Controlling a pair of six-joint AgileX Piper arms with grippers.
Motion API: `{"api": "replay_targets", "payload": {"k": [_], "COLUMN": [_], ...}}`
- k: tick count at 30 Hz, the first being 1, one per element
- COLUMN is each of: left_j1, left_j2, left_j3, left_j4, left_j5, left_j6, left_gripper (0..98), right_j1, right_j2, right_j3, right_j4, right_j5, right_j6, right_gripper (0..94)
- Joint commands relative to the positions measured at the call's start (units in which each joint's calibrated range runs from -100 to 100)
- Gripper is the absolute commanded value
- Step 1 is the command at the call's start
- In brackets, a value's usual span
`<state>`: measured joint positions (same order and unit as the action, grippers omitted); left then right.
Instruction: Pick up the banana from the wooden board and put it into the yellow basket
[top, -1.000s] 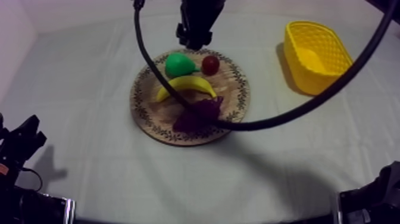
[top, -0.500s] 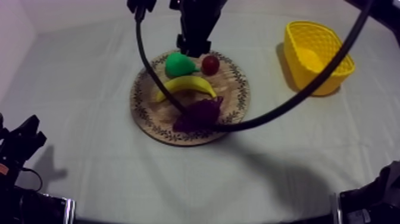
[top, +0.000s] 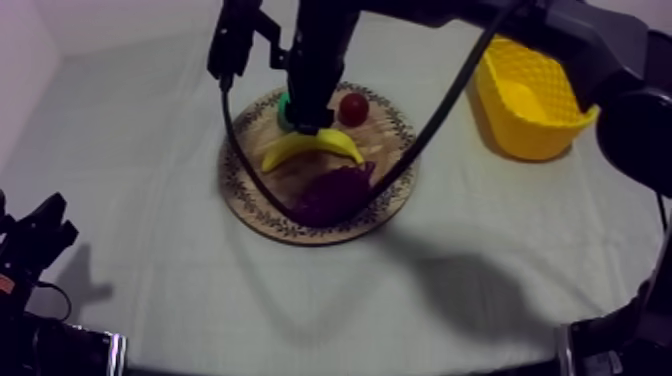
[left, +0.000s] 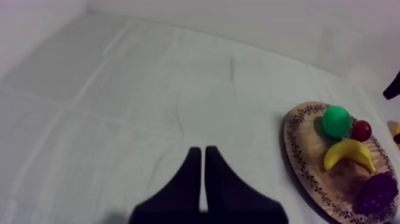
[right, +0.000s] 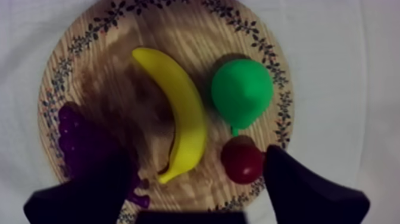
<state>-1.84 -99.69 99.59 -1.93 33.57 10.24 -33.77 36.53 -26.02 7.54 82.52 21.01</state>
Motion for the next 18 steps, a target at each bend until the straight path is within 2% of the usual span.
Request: {"api": "replay_targets", "payload": {"k": [1, 18], "left_j1": [-0.01, -0.01], "left_j2": [-0.05, -0.05], "left_j3": [-0.04, -0.04], "left_j4": [0.00, 0.00], "left_j5": [-0.02, -0.02], "left_j6": [0.00, 0.00], "left_gripper": [0.0, 0.0], "right_j1": [0.03, 0.26], "right_j2": [2.10, 11.44], "right_j3": [-0.53, -4.60], "right_j4": [-0.20, -0.93], "right_j5": [0.31, 0.75], "right_j6": [0.08, 0.68], "right_gripper": [61.9, 60.2]}}
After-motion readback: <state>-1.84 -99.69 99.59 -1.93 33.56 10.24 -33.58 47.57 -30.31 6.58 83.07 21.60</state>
